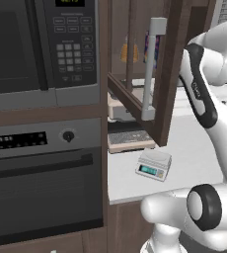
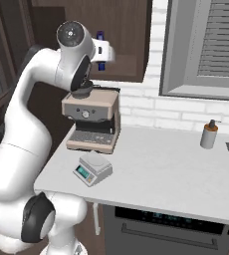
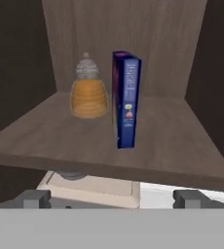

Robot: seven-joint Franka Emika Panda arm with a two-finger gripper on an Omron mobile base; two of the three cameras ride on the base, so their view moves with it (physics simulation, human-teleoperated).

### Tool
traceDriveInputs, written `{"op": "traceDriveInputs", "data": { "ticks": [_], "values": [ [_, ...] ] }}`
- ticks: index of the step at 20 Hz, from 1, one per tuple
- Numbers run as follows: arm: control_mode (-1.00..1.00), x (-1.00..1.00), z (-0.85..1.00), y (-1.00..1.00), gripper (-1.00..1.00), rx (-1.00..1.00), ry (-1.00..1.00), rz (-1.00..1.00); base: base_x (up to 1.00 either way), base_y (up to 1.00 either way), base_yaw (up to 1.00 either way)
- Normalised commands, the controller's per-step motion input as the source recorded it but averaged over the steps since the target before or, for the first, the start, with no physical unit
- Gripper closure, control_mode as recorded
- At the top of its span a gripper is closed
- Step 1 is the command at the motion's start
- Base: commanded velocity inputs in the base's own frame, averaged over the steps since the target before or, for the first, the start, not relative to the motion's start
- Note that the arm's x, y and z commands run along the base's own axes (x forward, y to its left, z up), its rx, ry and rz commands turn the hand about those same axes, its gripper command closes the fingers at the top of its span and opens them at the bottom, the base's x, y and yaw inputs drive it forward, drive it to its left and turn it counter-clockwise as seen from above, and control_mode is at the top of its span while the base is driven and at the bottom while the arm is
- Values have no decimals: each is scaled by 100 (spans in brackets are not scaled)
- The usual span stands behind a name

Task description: Pick the cereal and place it on the digital scale for weighing, and close the cabinet.

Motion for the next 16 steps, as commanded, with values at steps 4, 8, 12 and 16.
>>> {"op": "traceDriveInputs", "data": {
  "ticks": [4, 8, 12, 16],
  "values": [
    [-100, 56, 1, 0, -100, 0, 16, 0, 0, 0, 0],
    [-100, 54, 0, 0, -100, 0, 2, 0, 0, 0, 0],
    [-100, 53, -11, 0, -100, 0, 0, 0, 0, 0, 0],
    [-100, 54, -11, 0, -100, 0, -2, 0, 0, 0, 0]
  ]
}}
